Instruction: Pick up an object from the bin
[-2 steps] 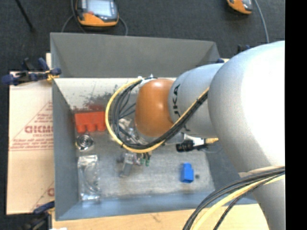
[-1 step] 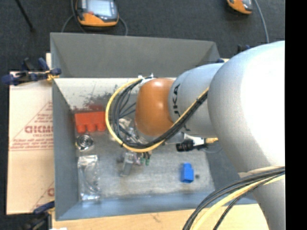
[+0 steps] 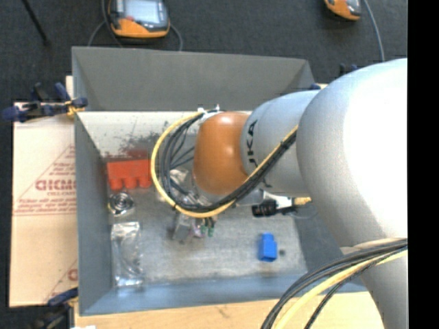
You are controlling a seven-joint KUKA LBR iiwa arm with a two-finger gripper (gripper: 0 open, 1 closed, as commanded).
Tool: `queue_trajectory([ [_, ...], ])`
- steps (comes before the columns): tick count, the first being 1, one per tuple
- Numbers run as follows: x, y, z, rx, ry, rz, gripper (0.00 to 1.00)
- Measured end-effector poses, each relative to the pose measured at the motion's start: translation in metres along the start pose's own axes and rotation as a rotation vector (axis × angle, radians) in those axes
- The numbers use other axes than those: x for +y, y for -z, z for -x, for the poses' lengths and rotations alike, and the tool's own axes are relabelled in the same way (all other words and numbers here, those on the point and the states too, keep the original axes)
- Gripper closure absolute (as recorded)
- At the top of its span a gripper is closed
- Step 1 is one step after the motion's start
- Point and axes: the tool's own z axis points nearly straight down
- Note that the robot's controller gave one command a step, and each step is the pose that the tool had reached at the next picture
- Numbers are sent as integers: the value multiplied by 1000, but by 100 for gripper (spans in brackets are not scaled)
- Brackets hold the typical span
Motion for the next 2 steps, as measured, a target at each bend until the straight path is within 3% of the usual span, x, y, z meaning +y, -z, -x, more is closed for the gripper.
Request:
queue_trajectory([
  [1, 0, 41, 3, -1, -4, 0, 100],
  [2, 0, 60, 5, -1, -7, -1, 100],
])
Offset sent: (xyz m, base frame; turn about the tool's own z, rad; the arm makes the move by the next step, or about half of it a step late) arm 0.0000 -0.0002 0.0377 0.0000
